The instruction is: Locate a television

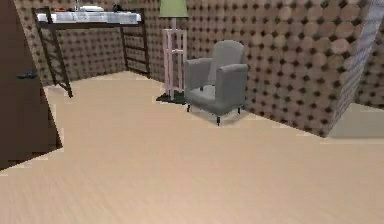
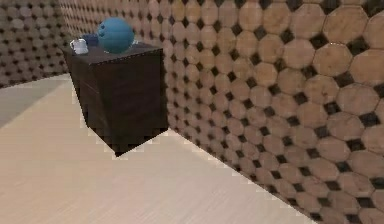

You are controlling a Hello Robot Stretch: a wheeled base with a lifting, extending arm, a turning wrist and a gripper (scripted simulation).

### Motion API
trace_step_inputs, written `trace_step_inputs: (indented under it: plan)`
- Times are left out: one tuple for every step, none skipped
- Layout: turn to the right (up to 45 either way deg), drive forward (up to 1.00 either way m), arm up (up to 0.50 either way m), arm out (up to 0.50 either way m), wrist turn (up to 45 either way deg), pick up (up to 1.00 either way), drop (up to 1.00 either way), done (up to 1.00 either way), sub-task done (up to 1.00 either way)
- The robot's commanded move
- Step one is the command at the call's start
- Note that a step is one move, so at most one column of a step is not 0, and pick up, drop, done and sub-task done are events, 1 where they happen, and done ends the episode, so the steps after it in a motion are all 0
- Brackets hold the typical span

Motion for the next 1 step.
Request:
trace_step_inputs:
  plan:
    - [-24.0,0.00,0.00,0.00,0.0,0.00,0.00,0.00,0.00]
